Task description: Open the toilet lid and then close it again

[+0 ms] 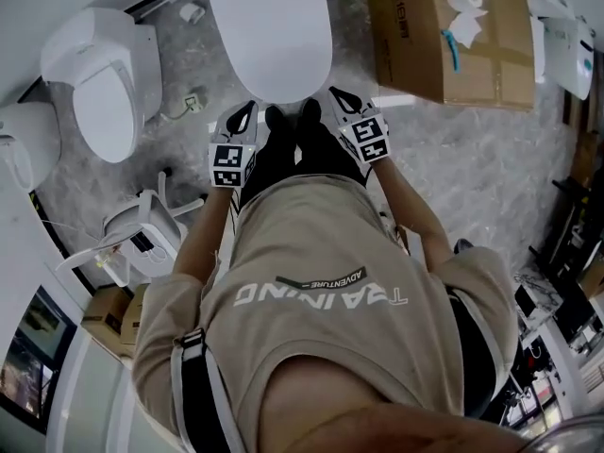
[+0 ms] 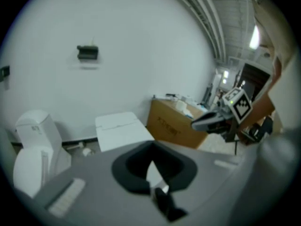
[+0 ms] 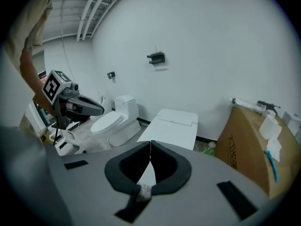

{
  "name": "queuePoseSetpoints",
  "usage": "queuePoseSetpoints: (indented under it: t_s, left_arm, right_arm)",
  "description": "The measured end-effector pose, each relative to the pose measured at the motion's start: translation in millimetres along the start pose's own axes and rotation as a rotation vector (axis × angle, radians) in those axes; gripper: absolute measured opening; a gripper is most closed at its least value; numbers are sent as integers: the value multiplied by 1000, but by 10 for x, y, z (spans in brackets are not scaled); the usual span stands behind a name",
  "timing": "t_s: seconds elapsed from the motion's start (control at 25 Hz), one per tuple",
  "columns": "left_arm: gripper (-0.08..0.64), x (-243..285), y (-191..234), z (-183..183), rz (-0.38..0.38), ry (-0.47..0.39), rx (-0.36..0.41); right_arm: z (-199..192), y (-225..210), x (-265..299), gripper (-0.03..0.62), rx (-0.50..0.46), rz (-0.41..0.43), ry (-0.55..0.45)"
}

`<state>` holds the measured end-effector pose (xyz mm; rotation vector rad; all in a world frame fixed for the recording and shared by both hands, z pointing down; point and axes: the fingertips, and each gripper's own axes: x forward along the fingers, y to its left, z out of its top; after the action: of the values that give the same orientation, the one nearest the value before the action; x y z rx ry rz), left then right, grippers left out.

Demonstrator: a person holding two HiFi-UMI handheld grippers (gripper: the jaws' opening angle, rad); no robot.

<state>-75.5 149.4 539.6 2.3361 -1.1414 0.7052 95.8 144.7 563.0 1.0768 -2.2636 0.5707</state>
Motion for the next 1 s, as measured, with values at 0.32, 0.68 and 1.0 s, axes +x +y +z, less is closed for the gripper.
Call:
queuePoseSetpoints:
  t_s: [0.32,0.68,1.0]
  left_arm:
    - [5,546,199,-1077,95,184,-149]
    - [5,907,524,-2189,164,297,-297]
    - [5,1188,478,-2947,106,390,-234]
  right_arm:
    - [-1093,-95,560,14,63,109,185]
    - [-1971,-55,1107,14,-59,209,309]
    - [-2572,5,1460,14,-47,242,347]
